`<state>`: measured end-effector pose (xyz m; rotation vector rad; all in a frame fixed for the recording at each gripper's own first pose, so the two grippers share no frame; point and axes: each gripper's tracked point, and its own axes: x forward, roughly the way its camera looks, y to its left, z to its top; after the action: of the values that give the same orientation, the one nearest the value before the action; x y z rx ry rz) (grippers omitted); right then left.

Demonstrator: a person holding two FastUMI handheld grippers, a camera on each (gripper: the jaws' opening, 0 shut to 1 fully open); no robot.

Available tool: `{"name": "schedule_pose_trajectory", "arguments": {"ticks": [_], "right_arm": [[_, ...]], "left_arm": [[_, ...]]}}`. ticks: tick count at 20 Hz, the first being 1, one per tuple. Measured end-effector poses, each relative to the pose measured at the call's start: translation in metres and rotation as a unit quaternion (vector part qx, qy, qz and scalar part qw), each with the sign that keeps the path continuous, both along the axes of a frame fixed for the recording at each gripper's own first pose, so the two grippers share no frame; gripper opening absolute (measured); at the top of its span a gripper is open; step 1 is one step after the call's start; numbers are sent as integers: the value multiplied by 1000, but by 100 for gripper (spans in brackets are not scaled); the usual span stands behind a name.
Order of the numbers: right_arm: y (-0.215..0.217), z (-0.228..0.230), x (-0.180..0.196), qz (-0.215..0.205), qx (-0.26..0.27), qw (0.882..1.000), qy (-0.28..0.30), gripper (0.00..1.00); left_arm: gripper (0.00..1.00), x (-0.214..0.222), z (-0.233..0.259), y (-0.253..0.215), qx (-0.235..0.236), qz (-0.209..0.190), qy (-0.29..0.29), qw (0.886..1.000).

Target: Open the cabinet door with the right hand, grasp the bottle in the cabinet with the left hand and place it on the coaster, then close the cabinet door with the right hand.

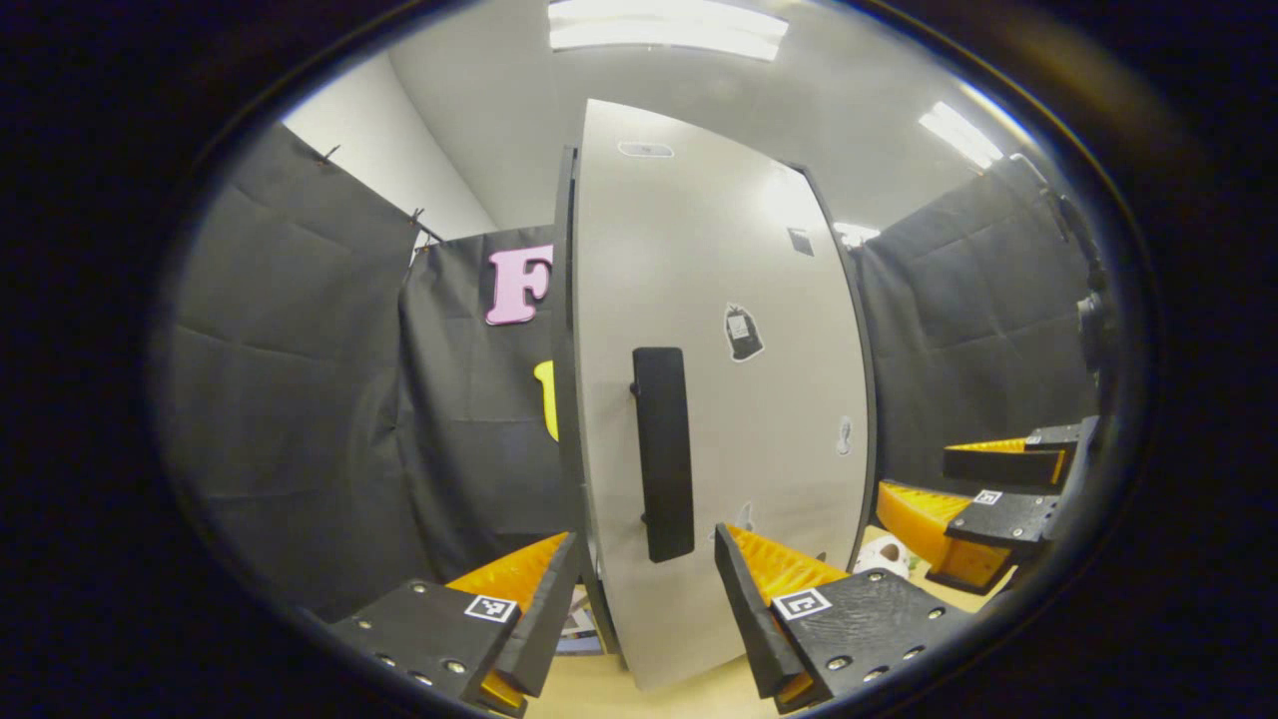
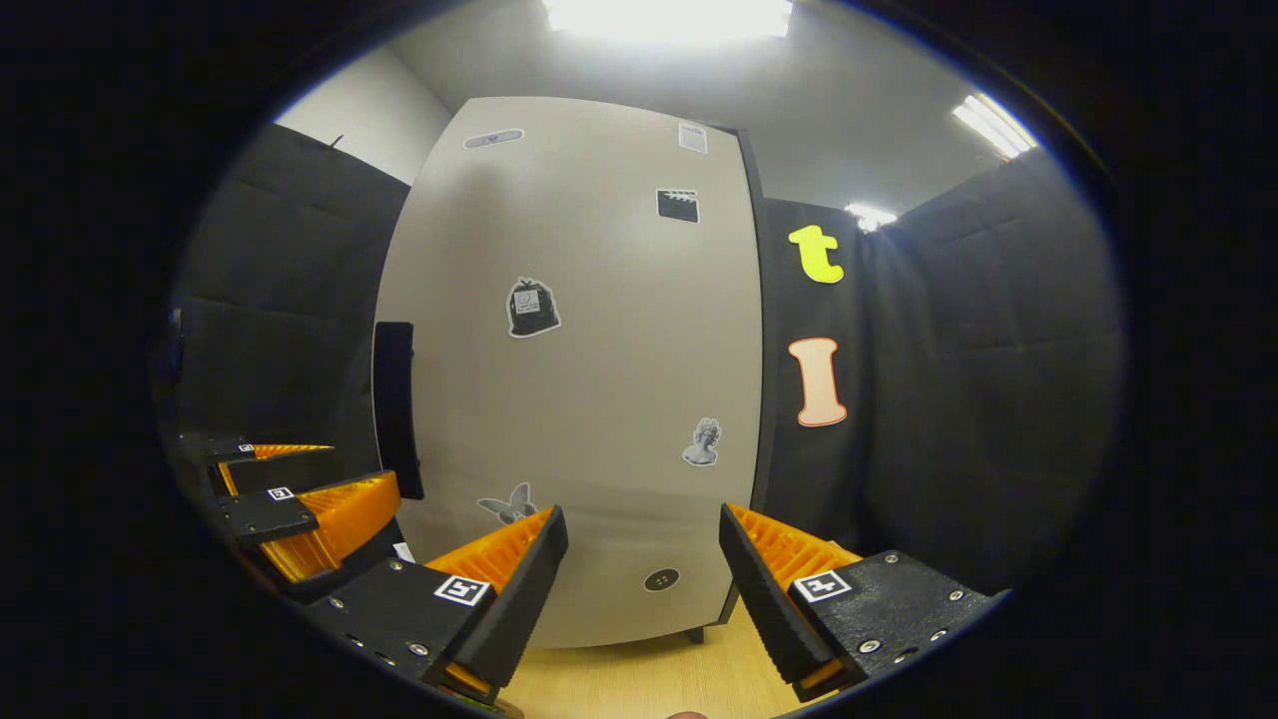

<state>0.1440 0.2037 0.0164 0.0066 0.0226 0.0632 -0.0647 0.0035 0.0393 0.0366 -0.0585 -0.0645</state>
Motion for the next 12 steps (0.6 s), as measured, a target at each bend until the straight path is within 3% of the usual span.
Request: {"name": "schedule_pose_trajectory", "arguments": {"ticks": [4,5,7,9,12], "right_arm": [[2,-4,-3,13,14,1000,7,95],[3,-5,-4,16,11,1000,8,94],[6,-6,-5,26,11,1000,9,94],[6,-6,-6,32,12,999,7,94],[2,-6,-9,31,7,999,6,94]], "left_arm": [[81,-6,-1,3,-5,36,8,999],[77,-7,-1,-1,-3,37,8,999],[81,-9,1,-8,12,34,3,999],[77,-12,1,-12,19,36,2,999],[77,-14,4,-19,1,29,1,1000]]}}
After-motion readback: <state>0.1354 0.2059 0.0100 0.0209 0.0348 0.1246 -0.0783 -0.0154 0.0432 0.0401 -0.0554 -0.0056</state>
